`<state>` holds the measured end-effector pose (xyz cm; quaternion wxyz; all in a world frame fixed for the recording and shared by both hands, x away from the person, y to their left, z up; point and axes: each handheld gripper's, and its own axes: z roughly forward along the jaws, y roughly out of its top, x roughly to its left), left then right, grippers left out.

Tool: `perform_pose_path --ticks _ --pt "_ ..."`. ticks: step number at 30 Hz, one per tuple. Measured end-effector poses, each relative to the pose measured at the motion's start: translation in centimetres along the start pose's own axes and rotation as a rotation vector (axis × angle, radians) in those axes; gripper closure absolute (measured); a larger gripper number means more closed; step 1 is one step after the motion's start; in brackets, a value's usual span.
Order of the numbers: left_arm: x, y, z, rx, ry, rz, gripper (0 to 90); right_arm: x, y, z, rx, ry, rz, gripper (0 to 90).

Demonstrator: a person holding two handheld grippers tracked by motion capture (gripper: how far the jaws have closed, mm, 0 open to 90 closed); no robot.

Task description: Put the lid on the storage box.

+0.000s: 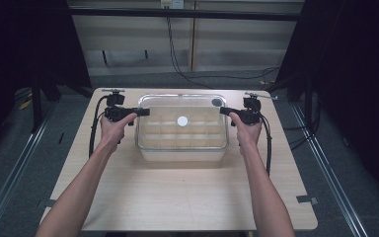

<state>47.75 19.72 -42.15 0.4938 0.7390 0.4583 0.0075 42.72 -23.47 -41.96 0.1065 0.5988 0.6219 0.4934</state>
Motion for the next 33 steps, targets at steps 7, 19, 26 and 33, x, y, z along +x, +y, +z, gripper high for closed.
perform_pose_path --ticks 7,19,26,33 --pt "0.3 -0.1 0.3 0.012 -0.004 -0.009 53.2 -0.4 -0.1 0.5 0.014 -0.001 0.009 64.9" --pt "0.6 -0.4 1.0 0.041 0.017 -0.027 51.7 -0.6 -0.5 1.2 0.041 -0.028 0.003 62.0" --pt "0.7 -0.7 1.2 0.072 0.043 -0.013 50.4 -0.6 -0.9 1.7 0.055 -0.056 -0.01 60.2" --pt "1.0 -1.2 1.6 0.093 0.07 -0.008 49.7 -0.6 -1.3 2.2 0.073 -0.084 -0.024 56.6"
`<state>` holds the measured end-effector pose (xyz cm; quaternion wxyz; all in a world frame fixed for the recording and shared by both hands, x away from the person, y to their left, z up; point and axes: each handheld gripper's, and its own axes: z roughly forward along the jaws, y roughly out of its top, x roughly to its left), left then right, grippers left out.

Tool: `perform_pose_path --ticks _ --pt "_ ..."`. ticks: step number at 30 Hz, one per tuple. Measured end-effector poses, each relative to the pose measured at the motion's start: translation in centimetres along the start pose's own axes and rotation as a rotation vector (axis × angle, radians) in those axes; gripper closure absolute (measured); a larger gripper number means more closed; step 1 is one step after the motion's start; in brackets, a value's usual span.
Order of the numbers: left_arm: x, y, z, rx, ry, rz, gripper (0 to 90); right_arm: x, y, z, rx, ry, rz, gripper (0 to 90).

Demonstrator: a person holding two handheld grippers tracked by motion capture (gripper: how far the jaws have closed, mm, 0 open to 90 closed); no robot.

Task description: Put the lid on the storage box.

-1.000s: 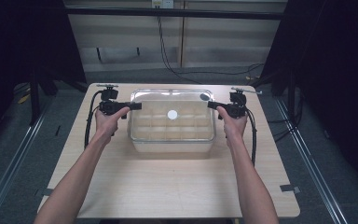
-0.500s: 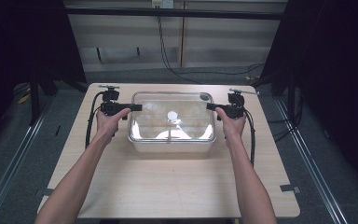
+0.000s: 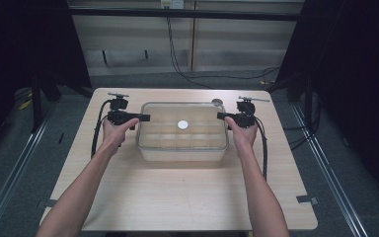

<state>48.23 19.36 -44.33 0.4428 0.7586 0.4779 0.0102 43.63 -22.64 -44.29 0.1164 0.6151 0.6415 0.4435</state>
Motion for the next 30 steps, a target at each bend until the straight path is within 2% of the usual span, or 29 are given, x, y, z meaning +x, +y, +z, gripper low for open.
perform_pose_path --ticks 6,13,14,17,21,23,30 --pt "0.4 -0.3 0.1 -0.001 -0.022 -0.01 49.9 -0.5 -0.6 0.6 0.002 0.011 0.032 55.7" --pt "0.2 -0.3 0.0 0.005 -0.013 -0.014 49.9 -0.6 -0.7 0.6 -0.001 0.016 0.039 55.6" --pt "0.2 -0.4 0.0 0.0 -0.015 -0.021 50.2 -0.6 -0.7 0.6 -0.002 0.017 0.037 54.5" --pt "0.5 -0.8 -0.2 -0.013 -0.036 -0.023 51.1 -0.2 -0.6 0.4 0.006 -0.023 -0.033 50.9" --pt "0.1 -1.0 -0.6 -0.015 -0.012 0.004 49.1 -0.1 -0.7 0.0 -0.001 -0.01 -0.035 44.9" --pt "-0.2 -1.1 -1.0 -0.035 -0.019 0.004 46.3 -0.2 -0.7 -0.3 -0.016 0.002 -0.019 42.5" --pt "-0.8 -1.7 -2.6 -0.053 -0.021 0.032 42.0 -0.3 -1.1 -2.1 -0.026 0.023 -0.035 37.4"
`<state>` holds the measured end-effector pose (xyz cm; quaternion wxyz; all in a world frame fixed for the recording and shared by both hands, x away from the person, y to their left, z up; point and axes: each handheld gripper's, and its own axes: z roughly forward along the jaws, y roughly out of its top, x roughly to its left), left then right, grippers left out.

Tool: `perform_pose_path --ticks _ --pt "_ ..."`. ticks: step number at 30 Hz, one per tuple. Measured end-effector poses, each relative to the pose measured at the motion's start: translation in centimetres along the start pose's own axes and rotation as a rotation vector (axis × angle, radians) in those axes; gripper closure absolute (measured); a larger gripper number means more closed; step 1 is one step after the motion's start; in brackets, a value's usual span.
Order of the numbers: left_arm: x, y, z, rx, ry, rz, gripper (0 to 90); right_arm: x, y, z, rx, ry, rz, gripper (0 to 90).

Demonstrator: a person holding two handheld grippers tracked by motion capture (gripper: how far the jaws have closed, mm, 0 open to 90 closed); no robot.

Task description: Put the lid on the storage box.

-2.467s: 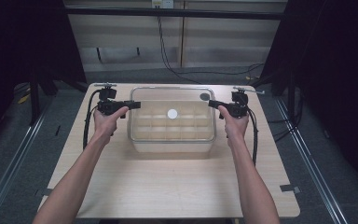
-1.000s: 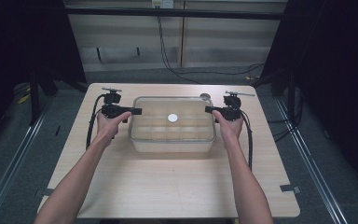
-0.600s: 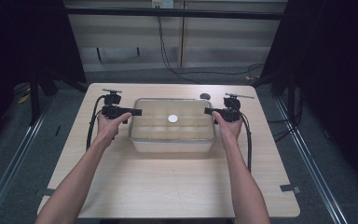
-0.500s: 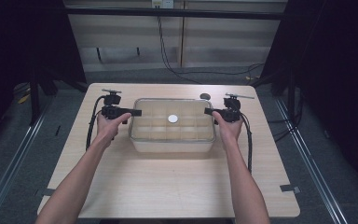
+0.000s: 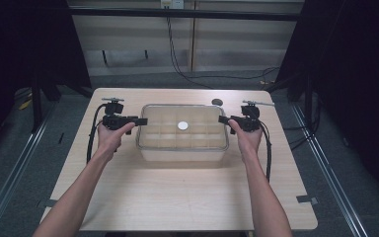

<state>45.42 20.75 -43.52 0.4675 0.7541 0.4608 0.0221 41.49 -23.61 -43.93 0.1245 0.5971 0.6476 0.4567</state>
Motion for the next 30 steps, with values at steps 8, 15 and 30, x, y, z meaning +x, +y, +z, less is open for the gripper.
perform_pose_path --ticks 8,15,30 --pt "-0.9 -2.2 -2.3 0.004 0.003 0.057 39.4 0.6 -1.2 -2.4 -0.022 0.028 -0.047 32.7" --pt "-2.2 -3.1 -4.1 -0.008 0.017 0.111 37.8 2.1 -2.4 -4.4 -0.045 0.063 -0.1 32.3" --pt "-3.1 -7.1 -8.8 -0.025 0.027 0.157 39.0 3.7 -5.9 -9.3 -0.031 0.106 -0.199 29.7"
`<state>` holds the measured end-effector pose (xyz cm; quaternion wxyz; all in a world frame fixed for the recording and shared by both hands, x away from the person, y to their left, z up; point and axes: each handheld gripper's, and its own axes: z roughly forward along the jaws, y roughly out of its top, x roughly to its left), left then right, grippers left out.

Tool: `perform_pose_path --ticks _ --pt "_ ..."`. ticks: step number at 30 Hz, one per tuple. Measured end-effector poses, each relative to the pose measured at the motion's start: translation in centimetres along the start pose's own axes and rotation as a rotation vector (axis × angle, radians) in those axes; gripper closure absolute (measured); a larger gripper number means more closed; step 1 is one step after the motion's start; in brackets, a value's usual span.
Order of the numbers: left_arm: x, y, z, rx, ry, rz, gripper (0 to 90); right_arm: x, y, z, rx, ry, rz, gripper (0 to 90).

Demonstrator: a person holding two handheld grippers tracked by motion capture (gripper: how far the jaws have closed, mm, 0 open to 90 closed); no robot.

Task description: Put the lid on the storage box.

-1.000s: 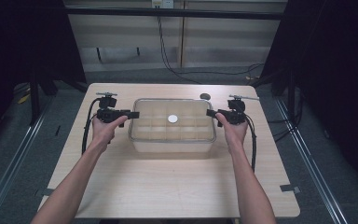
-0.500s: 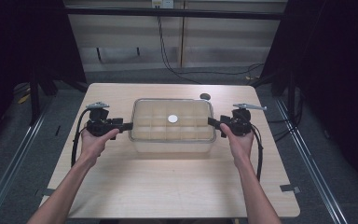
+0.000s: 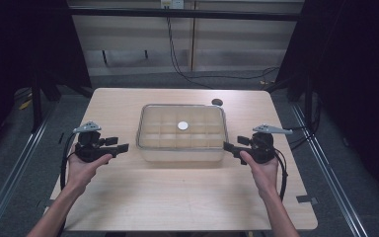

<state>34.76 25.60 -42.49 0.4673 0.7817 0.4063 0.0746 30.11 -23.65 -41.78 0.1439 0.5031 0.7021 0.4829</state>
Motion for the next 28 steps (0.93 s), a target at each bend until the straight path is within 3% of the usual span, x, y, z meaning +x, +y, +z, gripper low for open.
perform_pose_path --ticks 12,21,23,28 --pt "-2.2 -4.4 -1.7 0.021 -0.005 -0.006 38.6 1.0 -4.6 -3.3 -0.016 0.016 0.021 29.2" --pt "-3.7 -7.1 -3.1 0.05 0.007 0.017 37.1 1.9 -7.1 -5.3 -0.001 0.003 0.022 29.2" --pt "-3.8 -7.6 -3.4 0.051 -0.001 0.012 37.1 1.9 -7.6 -5.6 0.002 -0.012 0.017 29.0" --pt "-3.3 -9.4 -3.6 0.07 0.026 -0.005 36.6 1.3 -8.9 -6.2 -0.02 -0.026 0.043 28.3"
